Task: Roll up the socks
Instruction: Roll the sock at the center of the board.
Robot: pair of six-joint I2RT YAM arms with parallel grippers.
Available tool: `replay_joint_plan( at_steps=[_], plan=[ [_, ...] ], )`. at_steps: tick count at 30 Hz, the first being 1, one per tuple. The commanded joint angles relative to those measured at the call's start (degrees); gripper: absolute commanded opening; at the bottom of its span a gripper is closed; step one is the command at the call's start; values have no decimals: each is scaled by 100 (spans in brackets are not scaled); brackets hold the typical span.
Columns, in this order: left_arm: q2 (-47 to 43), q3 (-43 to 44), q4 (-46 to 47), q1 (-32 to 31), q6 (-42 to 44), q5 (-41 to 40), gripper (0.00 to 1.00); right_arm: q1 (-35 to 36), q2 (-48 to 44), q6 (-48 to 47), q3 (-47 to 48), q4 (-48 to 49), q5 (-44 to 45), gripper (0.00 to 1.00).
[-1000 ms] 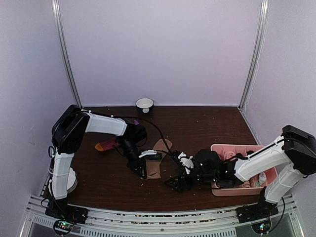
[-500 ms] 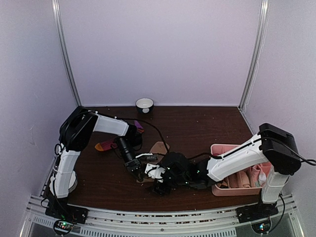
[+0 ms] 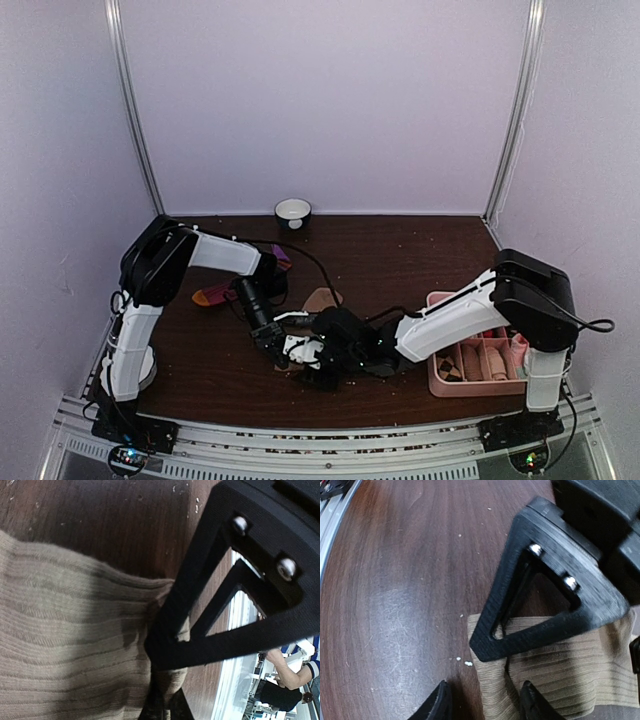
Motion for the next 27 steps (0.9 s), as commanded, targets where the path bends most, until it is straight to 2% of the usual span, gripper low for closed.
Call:
replay_joint_plan(
  at_steps=[1, 5, 6, 7, 12, 16, 19, 22, 25, 27],
  plan=[
    [163, -41, 83, 21, 136, -406, 0, -103, 114, 57, -135, -59, -193, 41],
    [83, -53, 156, 27, 94, -479, 0, -183, 154, 195, -103, -188, -476, 25],
    [29, -91, 209, 27, 68, -503, 0, -208, 170, 269, -111, -198, -517, 17],
    [-46, -137, 288, 26, 40, -527, 0, -229, 181, 335, -135, -172, -534, 1],
    [-452, -300, 626, 27, -105, -770, 0, -280, 180, 657, -351, 148, -744, 0],
    [-1099, -545, 1165, 27, -427, -1110, 0, -434, 299, 1067, -175, -186, -1094, 0],
    [-1771, -855, 1680, 27, -701, -1623, 8, -493, 173, 1560, -213, -275, -953, 0],
    [-2594, -1308, 2301, 27, -824, -2339, 13, -625, 127, 2059, -139, -437, -1354, 0],
    [-3305, -1758, 2780, 27, -806, -2855, 26, -634, 174, 2393, 25, -875, -1481, 0],
    [-3554, -1842, 2850, 29, -772, -2983, 20, -632, 197, 2599, 62, -1106, -1548, 0]
  ],
)
